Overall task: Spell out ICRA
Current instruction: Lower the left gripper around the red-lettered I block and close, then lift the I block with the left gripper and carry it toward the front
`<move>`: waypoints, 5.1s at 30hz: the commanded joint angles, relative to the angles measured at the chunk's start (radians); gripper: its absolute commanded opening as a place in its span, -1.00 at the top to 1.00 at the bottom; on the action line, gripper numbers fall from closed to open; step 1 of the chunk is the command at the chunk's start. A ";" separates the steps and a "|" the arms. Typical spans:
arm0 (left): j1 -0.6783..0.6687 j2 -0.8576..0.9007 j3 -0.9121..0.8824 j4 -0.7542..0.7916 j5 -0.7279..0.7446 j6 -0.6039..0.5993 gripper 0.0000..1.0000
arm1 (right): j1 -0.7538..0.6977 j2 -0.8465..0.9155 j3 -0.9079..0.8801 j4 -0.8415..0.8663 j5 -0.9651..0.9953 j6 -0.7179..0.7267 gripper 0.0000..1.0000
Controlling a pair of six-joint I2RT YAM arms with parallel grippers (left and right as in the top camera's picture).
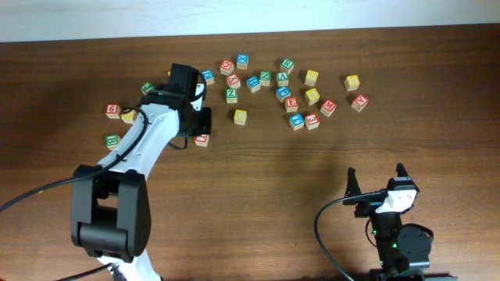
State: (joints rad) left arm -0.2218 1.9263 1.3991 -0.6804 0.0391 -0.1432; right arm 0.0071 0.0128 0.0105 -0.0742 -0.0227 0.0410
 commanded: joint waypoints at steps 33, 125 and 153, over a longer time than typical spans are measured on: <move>-0.013 -0.008 -0.187 0.209 -0.014 -0.002 0.21 | 0.005 -0.009 -0.005 -0.005 0.008 -0.007 -0.97; -0.175 -0.284 -0.603 0.266 -0.151 -0.475 0.21 | 0.005 -0.009 -0.005 -0.005 0.008 -0.007 -0.97; -0.175 -0.284 -0.445 0.150 -0.125 0.228 -0.18 | 0.005 -0.009 -0.005 -0.005 0.008 -0.007 -0.97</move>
State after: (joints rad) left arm -0.3962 1.6356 0.9466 -0.5190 -0.1158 0.0494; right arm 0.0071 0.0124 0.0105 -0.0742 -0.0227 0.0410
